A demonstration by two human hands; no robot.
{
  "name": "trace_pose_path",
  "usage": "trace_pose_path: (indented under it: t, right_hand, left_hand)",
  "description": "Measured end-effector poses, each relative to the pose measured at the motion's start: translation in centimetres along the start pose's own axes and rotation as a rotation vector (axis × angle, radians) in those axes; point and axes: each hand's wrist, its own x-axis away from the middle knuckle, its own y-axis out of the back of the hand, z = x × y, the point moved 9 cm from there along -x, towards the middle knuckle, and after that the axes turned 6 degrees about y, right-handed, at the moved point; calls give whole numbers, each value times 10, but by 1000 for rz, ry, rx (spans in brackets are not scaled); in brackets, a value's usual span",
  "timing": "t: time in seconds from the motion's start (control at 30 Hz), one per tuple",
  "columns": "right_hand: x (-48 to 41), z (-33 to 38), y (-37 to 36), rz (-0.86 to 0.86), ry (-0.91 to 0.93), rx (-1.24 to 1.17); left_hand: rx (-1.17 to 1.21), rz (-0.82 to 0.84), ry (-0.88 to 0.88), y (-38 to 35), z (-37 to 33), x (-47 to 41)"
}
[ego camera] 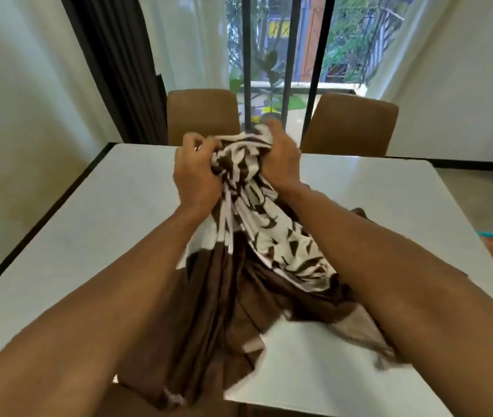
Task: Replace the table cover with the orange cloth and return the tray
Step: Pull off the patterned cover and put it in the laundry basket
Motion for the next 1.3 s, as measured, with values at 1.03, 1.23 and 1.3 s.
trace_pose_path:
  t: [1.03, 1.23, 1.3]
  right_hand:
    - [243, -218, 46, 359, -847, -45]
    - [253, -188, 12, 47, -1145, -912]
    - [263, -196, 23, -74, -1166, -979]
  left_hand:
    - [831, 839, 1035, -182, 68, 204]
    - [1161, 936, 1017, -195, -25, 221]
    - [1190, 979, 1011, -192, -29, 215]
